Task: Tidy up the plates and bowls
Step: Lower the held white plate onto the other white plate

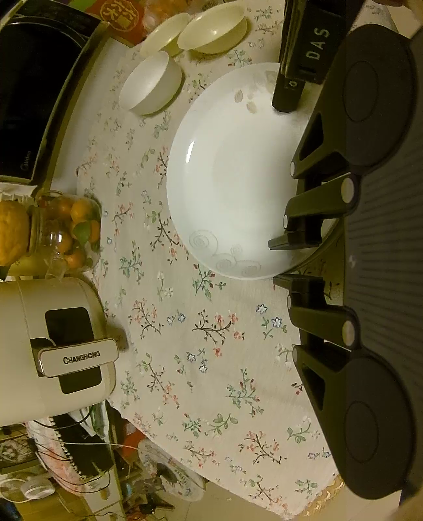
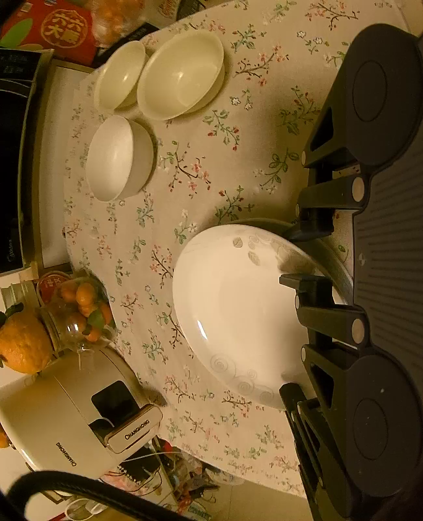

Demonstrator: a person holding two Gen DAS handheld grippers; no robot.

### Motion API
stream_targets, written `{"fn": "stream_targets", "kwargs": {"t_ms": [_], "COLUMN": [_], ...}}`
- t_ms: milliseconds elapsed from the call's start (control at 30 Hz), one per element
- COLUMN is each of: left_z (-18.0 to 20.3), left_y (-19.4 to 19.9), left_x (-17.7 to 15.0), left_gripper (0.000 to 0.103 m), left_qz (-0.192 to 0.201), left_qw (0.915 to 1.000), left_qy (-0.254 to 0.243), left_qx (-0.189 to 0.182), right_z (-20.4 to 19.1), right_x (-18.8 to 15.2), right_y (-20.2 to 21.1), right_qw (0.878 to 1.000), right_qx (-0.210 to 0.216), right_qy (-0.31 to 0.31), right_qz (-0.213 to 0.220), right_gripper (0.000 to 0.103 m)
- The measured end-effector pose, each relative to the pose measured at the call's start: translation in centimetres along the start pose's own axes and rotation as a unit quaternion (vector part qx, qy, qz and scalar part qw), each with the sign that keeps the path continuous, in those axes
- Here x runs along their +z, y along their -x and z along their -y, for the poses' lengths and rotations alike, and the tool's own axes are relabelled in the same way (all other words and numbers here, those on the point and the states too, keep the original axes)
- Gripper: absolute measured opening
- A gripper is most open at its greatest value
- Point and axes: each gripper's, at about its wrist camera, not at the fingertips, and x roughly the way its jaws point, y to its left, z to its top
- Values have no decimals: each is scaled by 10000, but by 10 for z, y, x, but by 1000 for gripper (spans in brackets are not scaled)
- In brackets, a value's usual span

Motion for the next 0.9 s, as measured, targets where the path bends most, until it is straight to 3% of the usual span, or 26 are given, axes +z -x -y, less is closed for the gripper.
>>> {"fn": "stream_targets", "kwargs": {"t_ms": [633, 900], "left_z": [8, 7], "left_y": [1, 1], "left_x": [-3, -3], "left_gripper": [13, 12], "left_qz": [67, 63], "left_qw": [9996, 9997], "left_qy": [-183, -170], "left_qx": [200, 192], "right_z": [-18, -21], "right_x": [-14, -18], "right_y": [3, 2], "right_qw": [9957, 9945], "right_qx": [-507, -538], "right_qy": [567, 654], "right_qz": [534, 612], "right_gripper": [31, 34]}}
